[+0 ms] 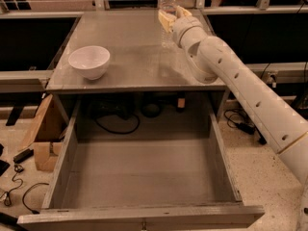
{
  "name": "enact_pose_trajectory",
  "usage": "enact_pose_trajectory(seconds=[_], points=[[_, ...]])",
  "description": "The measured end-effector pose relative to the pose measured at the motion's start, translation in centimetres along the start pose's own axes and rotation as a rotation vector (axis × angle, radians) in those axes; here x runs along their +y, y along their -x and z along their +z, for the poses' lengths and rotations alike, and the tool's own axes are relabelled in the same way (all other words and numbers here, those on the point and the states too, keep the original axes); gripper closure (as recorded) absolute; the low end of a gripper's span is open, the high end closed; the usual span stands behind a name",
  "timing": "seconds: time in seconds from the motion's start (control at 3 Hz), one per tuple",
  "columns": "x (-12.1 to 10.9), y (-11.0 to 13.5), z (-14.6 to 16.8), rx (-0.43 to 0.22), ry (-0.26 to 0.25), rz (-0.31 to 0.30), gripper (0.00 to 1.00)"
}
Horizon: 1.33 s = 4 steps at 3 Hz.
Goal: Pick water bottle from top drawer and place on counter
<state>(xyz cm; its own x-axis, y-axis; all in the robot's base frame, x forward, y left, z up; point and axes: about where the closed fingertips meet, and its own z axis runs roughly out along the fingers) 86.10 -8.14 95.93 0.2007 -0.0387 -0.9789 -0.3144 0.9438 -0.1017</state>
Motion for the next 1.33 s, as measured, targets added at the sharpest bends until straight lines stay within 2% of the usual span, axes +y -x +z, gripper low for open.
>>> enact_pose_trajectory(seconds=[0.67, 1.33], points=[[-0.2, -1.7, -1.1, 0.04, -0.042, 0.054, 1.0], [-0.1, -1.9, -1.4, 0.044, -0.047, 0.067, 1.0]])
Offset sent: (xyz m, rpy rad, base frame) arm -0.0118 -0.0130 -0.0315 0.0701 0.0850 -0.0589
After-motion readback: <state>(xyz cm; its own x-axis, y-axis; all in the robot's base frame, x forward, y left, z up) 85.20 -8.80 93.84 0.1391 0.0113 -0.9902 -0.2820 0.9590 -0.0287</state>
